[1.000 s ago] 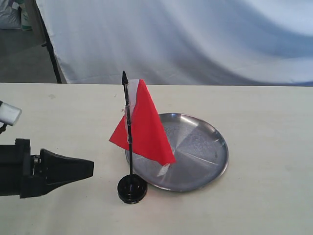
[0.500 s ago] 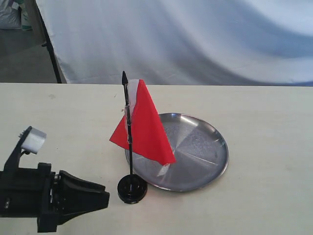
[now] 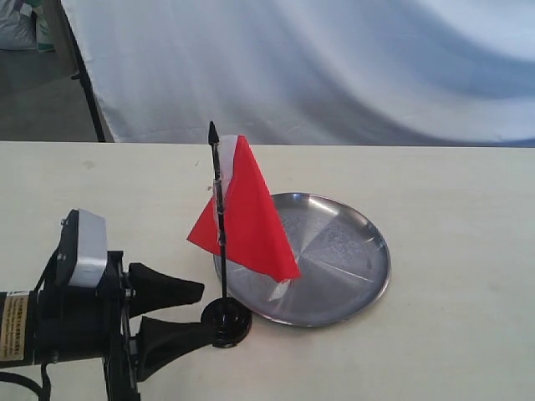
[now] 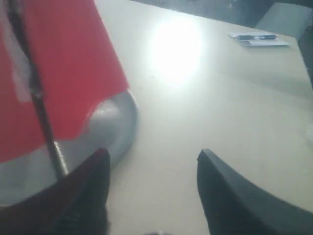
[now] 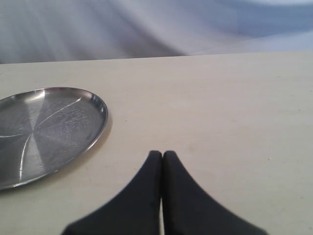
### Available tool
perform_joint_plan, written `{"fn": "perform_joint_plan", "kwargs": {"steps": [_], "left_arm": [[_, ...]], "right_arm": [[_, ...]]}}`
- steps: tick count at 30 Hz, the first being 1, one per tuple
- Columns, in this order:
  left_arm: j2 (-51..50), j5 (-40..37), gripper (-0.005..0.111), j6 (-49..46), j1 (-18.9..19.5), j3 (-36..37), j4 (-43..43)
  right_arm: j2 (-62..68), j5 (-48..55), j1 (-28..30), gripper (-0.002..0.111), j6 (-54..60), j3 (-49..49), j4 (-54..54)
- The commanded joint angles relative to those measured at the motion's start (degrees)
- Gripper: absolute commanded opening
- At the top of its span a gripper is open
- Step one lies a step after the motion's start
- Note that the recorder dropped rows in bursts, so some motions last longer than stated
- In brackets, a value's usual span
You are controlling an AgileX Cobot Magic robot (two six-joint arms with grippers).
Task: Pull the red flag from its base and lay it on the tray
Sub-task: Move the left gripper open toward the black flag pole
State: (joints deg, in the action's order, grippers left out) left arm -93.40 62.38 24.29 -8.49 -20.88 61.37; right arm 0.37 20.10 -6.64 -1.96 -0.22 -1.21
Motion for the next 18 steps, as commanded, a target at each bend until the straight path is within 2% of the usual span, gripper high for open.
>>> {"fn": "perform_joint_plan", "kwargs": {"steps": [1,14,18], "left_arm": [[0.05,-1.45,0.052,-4.89,-0.36,-0.56,-7.4],[-0.74,-8.08,0.052,-2.57,-0.36,-4.89,-8.35],[-6.37,-7.84,0.052,-3.5,-3.09,-6.86,-13.48]], "right_arm": [[-0.37,-0.16,0.32,0.0,-0.15,0.22,-0.16],[-0.37,-0.16,0.32,0.0,-0.15,0.22,-0.16],[-0.37,-0.16,0.32,0.0,-0.15,0.22,-0.16]]}}
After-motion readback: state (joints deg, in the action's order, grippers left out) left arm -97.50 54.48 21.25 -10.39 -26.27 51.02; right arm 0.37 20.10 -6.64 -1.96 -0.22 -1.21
